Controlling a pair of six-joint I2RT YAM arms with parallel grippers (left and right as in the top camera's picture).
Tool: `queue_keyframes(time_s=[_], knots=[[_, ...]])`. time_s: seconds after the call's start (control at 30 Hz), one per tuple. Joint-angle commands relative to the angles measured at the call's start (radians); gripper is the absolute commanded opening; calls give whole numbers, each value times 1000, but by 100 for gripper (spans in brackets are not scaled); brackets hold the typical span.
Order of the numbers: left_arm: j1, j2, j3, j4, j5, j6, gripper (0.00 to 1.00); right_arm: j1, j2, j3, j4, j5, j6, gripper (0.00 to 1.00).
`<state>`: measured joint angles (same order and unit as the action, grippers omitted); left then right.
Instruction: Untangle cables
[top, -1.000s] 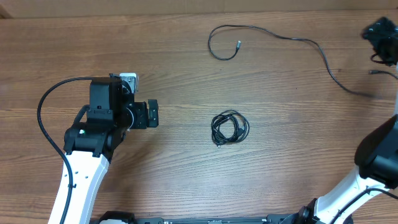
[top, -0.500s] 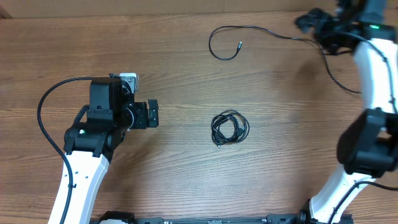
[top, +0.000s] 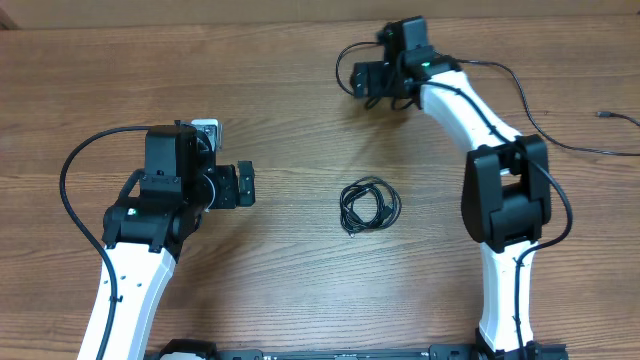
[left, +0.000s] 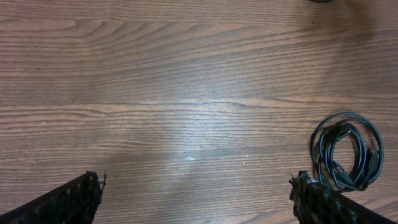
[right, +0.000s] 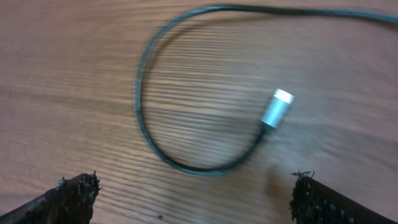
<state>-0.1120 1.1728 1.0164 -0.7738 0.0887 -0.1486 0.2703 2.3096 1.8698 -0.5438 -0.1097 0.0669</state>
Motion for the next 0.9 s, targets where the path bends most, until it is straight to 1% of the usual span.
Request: queue_keyframes(time_s=[0.0, 0.1, 0.2, 0.33, 0.43, 0.5, 0.53, 0.63, 0.7, 0.73, 0.77, 0.87], knots=[[-6, 0, 18, 0, -10, -9, 100, 15, 11, 1, 28, 31, -185, 100], [-6, 0, 18, 0, -10, -9, 99, 18, 27, 1, 58, 30, -208, 100], [-6, 0, 18, 0, -10, -9, 99, 18, 52, 1, 82, 9, -219, 94], [-6, 0, 18, 0, -10, -9, 99, 18, 80, 1, 80, -146, -309, 94], [-6, 0, 18, 0, -10, -9, 100, 18, 90, 1, 94, -154, -314, 84], [-6, 0, 18, 0, -10, -9, 100, 18, 96, 1, 101, -154, -315, 83], [-6, 0, 18, 0, -11, -9, 100, 18, 99, 1, 102, -154, -315, 80], [-6, 0, 18, 1, -11, -9, 100, 18, 112, 1, 101, -154, -315, 77], [-6, 0, 18, 1, -10, -9, 100, 18, 124, 1, 98, -154, -315, 73], [-6, 0, 18, 1, -11, -9, 99, 18, 134, 1, 94, -154, -315, 69], [-6, 0, 18, 0, -10, -9, 99, 18, 138, 1, 90, -154, -315, 62], [-6, 0, 18, 0, -10, -9, 99, 18, 139, 1, 82, -153, -314, 50]])
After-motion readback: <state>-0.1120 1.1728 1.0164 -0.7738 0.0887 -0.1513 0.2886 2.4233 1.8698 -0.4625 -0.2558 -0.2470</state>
